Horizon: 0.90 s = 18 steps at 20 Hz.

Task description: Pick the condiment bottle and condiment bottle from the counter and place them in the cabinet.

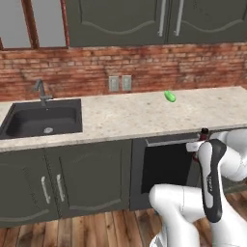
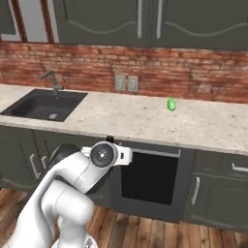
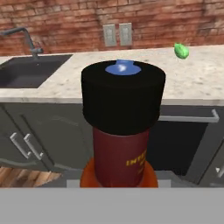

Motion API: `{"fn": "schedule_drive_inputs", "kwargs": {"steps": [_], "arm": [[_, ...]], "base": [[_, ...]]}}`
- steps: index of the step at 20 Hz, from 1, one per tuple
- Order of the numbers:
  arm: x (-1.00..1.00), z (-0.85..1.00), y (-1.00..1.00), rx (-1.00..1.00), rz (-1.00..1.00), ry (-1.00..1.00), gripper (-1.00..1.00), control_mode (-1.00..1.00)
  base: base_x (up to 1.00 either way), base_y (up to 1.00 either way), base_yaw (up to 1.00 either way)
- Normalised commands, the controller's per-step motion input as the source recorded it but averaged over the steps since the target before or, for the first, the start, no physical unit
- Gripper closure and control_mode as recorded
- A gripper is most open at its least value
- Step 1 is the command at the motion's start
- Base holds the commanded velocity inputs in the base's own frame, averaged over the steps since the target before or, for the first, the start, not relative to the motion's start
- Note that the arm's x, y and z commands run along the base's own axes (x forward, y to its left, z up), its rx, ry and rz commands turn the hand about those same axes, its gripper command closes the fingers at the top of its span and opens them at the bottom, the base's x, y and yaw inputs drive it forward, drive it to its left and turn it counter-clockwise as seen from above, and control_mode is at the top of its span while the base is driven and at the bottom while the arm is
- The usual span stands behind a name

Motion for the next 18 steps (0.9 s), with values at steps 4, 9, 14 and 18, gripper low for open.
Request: {"fn": "schedule_drive_inputs", "kwargs": {"steps": [4, 9, 14, 18], "arm": [[0.0, 0.0, 0.0, 0.0, 0.0, 0.0, 1.0, 1.0], [0.0, 0.0, 0.0, 0.0, 0.0, 0.0, 1.0, 1.0], [0.0, 0.0, 0.0, 0.0, 0.0, 0.0, 1.0, 1.0], [0.0, 0.0, 0.0, 0.0, 0.0, 0.0, 1.0, 1.0]], "base": [[-0.5, 0.58, 0.5], [-0.31, 0.53, 0.52], [-0.13, 0.42, 0.54], [0.01, 0.12, 0.55]]}}
